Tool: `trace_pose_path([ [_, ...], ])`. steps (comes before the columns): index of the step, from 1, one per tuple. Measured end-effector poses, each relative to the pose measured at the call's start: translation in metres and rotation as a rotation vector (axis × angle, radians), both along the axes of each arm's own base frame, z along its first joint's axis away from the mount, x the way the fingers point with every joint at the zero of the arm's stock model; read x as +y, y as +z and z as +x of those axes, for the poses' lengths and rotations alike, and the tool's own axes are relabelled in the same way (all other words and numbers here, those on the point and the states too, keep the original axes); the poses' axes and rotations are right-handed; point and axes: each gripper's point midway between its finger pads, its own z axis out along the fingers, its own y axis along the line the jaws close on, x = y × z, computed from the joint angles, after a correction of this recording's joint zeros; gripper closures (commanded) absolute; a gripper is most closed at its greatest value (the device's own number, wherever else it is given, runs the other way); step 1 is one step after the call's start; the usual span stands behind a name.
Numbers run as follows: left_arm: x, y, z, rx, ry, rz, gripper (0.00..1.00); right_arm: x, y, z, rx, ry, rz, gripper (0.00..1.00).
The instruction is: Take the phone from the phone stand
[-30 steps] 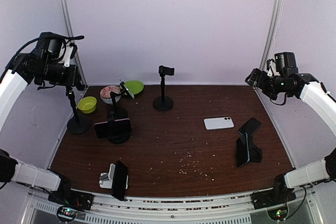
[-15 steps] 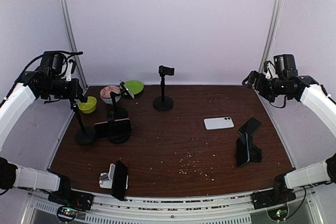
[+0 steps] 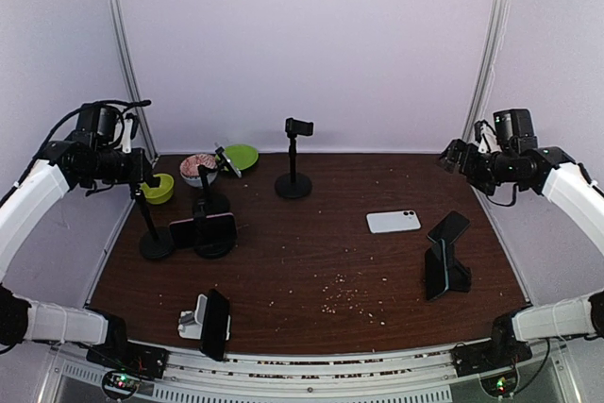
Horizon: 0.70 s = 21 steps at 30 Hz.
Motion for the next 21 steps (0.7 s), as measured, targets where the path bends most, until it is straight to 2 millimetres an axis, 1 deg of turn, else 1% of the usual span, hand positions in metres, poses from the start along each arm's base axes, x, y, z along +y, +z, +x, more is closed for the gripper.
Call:
trace_pose_path([
  [2,0.001,0.001,-0.002,-0.011,0.002,-0.001,0.72,0.0,-0.003,-0.003,0.005,0.003,0.0,0.0],
  [6,0.002,0.0,-0.005,-0.018,0.005,0.001,0.62,0.0,-0.01,-0.01,0.024,0.006,0.0,0.0],
  [12,0.003,0.011,-0.003,-0.069,0.006,-0.002,0.4,0.0,-0.013,-0.018,0.044,0.011,0.001,0.0],
  [15,0.002,0.014,-0.004,-0.079,-0.001,-0.001,0.26,-0.001,-0.01,-0.022,0.039,0.011,0.002,0.0],
  [18,0.0,0.023,-0.003,-0.095,-0.014,-0.002,0.13,0.0,-0.007,-0.026,0.036,0.018,0.007,0.0],
  [21,-0.001,0.042,-0.003,-0.13,-0.027,0.002,0.05,0.002,-0.008,-0.033,0.047,0.035,0.014,0.0],
])
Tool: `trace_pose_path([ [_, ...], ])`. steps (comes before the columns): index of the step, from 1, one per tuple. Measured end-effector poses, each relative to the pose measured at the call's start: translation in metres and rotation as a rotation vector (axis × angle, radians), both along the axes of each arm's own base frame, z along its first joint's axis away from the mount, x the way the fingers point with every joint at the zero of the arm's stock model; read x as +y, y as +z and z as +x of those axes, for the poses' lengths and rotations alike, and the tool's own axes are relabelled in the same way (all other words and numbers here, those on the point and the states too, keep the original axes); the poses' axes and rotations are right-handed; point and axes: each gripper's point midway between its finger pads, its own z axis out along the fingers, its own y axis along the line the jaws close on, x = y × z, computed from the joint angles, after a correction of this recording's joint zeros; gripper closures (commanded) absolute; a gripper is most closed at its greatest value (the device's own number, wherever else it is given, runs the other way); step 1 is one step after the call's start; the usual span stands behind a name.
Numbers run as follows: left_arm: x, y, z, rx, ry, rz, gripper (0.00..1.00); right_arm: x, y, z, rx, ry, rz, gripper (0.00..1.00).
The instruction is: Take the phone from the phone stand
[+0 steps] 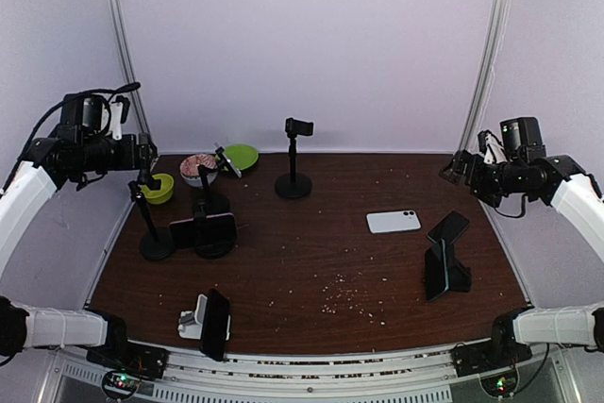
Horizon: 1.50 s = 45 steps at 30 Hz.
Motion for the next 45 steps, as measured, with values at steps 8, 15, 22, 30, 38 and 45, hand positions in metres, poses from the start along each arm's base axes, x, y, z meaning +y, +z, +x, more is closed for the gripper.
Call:
trace_pose_path([
  [8,-0.002,0.064,-0.004,-0.135,-0.037,0.019,0.02,0.006,-0.024,-0.032,0.095,0.056,0.0,0.01],
  [15,-0.011,0.079,-0.005,-0.176,-0.096,0.014,0.02,0.011,-0.054,-0.064,0.207,0.066,0.02,0.0],
  [22,-0.029,0.076,0.0,-0.207,-0.187,-0.032,0.02,0.017,-0.101,-0.098,0.393,0.079,0.005,0.03],
  [30,-0.048,0.061,0.0,-0.193,-0.279,-0.095,0.02,0.019,-0.144,-0.133,0.569,0.094,-0.021,0.11],
  [38,-0.077,0.06,0.01,-0.193,-0.374,-0.252,0.03,0.021,-0.169,-0.153,0.651,0.098,-0.022,0.38],
  [45,-0.114,0.023,0.023,-0.065,-0.437,-0.347,0.04,0.027,-0.17,-0.148,0.631,0.11,-0.005,0.56],
])
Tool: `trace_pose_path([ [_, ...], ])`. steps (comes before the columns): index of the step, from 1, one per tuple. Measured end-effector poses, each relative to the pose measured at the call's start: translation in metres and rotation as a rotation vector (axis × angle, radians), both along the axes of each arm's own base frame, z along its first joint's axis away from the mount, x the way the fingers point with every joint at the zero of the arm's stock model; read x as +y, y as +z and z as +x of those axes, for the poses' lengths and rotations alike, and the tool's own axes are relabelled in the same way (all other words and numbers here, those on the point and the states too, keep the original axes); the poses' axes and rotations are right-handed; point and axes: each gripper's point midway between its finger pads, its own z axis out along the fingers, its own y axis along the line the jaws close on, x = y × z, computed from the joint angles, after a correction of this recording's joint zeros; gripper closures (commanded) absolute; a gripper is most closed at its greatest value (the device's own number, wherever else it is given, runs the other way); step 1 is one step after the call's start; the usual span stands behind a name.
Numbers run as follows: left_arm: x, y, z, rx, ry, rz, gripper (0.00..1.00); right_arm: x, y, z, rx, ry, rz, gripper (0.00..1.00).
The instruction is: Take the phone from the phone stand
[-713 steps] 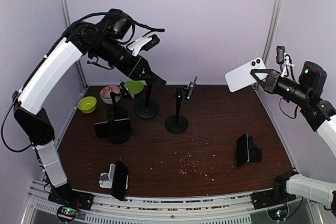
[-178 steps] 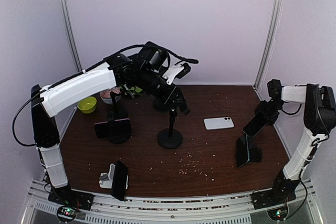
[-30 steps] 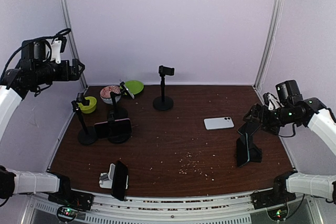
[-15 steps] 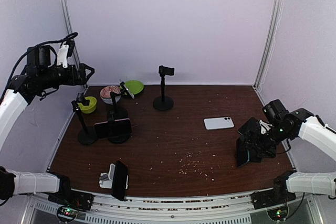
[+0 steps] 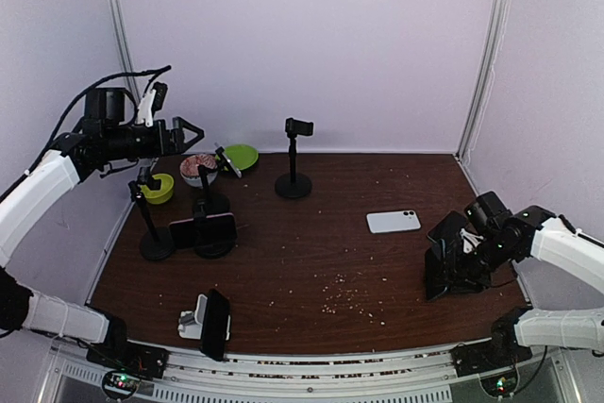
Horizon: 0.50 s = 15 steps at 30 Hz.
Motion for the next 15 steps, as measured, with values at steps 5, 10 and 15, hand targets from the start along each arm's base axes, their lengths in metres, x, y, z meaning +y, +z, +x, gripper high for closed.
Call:
trace_pose_path([
  [5,-0.017,-0.01,-0.003,0.035,-0.042,0.007,0.04,0.003,0.0,0.005,-0.023,0.0,0.009,0.66],
  [10,-0.016,-0.004,-0.002,0.019,-0.035,0.009,0.04,0.001,-0.004,0.005,-0.025,0.005,-0.007,0.78],
  [15,-0.015,-0.004,-0.002,0.014,-0.035,0.015,0.04,-0.002,-0.004,0.007,-0.038,0.002,-0.028,0.85],
])
